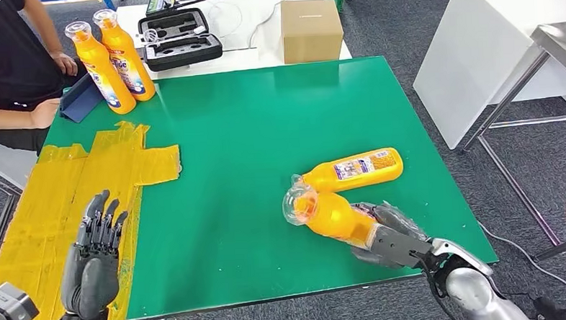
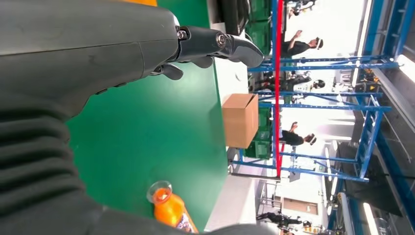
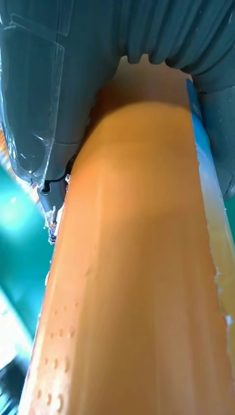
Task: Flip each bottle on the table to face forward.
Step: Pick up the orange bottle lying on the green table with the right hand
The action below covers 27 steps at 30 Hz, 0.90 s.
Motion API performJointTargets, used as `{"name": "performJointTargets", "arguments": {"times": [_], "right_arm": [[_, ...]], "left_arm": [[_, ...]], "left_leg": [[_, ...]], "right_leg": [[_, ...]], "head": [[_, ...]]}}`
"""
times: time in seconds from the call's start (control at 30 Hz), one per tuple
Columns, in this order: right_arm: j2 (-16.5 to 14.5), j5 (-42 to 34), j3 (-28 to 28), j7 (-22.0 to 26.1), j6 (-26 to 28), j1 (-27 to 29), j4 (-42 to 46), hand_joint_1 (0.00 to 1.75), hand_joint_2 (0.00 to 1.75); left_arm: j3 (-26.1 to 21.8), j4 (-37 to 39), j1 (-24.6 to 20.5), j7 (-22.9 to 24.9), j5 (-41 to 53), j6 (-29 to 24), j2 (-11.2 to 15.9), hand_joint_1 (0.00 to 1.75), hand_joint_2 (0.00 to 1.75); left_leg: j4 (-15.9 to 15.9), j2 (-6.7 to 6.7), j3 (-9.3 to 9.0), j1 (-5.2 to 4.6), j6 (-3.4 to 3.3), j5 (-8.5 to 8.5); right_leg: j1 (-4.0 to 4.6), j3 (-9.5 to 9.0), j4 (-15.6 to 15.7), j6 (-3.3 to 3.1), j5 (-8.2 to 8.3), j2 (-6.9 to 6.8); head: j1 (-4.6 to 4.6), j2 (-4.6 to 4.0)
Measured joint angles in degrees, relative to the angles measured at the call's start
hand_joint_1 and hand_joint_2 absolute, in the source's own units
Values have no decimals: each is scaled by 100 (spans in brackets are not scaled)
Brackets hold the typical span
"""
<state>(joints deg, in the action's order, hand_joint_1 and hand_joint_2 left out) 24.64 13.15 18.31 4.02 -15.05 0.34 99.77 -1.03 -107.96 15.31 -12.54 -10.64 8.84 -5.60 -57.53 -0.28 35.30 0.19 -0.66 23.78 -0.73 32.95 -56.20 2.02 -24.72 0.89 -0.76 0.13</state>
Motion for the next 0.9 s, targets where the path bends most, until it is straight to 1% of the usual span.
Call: {"name": "performJointTargets", "arguments": {"times": [0.17, 0.4, 0.7, 0.9], "right_arm": [[-443, 256, -138, -37, 347, 124, 458, 175, 175], [-963, 292, -111, -193, 419, 45, 540, 175, 175], [-1520, 286, 102, -364, 492, -348, 305, 175, 175], [-1930, 274, 486, -462, 522, -691, -32, 175, 175]], "left_arm": [[3, -72, 106, -8, -24, 183, 0, 0, 175], [146, -102, 140, 5, -58, 403, 1, 0, 175], [695, -121, 56, -43, 67, 632, 24, 0, 175], [1177, -118, -78, -68, 129, 681, 46, 0, 175]], "left_leg": [[0, 2, 8, -3, 0, 1], [0, 0, 8, -2, 0, 0], [0, 1, 10, -2, -1, -1], [0, 0, 10, -1, 0, -1]], "right_leg": [[-3, 8, 1, 0, 0, 1], [-3, 8, 0, 0, 0, 0], [-3, 8, -1, 0, 0, 0], [-2, 10, -2, 0, 0, 0]], "head": [[-1, 0], [-1, 0], [1, 0], [1, 0]]}}
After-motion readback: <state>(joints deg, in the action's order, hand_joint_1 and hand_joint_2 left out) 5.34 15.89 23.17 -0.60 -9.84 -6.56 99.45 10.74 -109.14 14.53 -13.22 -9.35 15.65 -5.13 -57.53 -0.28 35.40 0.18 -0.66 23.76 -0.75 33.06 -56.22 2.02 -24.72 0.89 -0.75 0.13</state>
